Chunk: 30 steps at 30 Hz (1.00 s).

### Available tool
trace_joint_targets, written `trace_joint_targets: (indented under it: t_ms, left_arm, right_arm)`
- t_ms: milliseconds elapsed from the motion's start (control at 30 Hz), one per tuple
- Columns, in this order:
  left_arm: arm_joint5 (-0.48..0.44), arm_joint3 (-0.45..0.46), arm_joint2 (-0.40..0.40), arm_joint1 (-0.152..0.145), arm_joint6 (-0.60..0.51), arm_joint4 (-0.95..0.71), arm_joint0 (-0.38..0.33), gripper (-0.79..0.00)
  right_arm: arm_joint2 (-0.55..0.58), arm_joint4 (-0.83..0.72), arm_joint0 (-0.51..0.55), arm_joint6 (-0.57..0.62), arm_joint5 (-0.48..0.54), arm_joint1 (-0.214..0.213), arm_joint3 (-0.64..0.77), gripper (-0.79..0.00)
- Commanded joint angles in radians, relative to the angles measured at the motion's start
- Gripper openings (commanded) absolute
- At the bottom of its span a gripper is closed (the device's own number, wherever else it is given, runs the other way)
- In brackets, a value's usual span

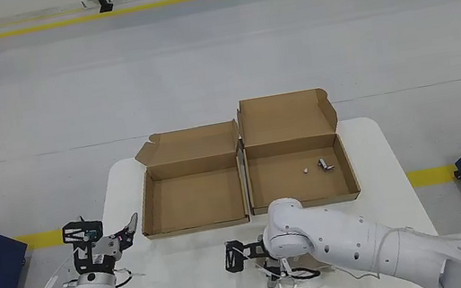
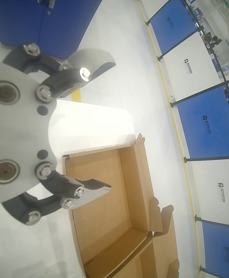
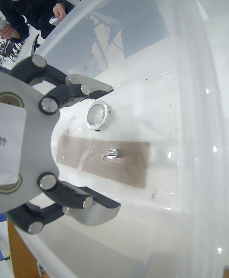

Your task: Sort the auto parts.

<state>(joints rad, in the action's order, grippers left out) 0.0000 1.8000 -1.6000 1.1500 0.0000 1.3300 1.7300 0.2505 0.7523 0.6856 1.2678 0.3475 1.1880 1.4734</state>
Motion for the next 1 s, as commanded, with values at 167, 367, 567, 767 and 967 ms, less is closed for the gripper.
trace_joint_targets:
  t_ms: [167, 367, 567, 767, 967]
  left_arm:
    - [0.000, 0.000, 0.000, 0.000, 0.000, 0.000, 0.000, 0.000]
    - [0.000, 0.000, 0.000, 0.000, 0.000, 0.000, 0.000, 0.000]
    - [0.000, 0.000, 0.000, 0.000, 0.000, 0.000, 0.000, 0.000]
    - [0.000, 0.000, 0.000, 0.000, 0.000, 0.000, 0.000, 0.000]
    - [0.000, 0.000, 0.000, 0.000, 0.000, 0.000, 0.000, 0.000]
  right_arm:
    - [0.000, 0.032, 0.021, -0.030, 0.011, -0.002, -0.002, 0.000]
    - [0.010, 0.053, 0.031, -0.019, 0.020, -0.002, 0.006, -0.431]
    - [0.021, 0.067, 0.042, -0.016, 0.019, -0.001, 0.010, -0.483]
    - [0.034, 0.084, 0.052, -0.017, 0.019, 0.001, 0.011, -0.505]
    - [0.046, 0.110, 0.063, -0.020, 0.009, 0.002, 0.015, -0.533]
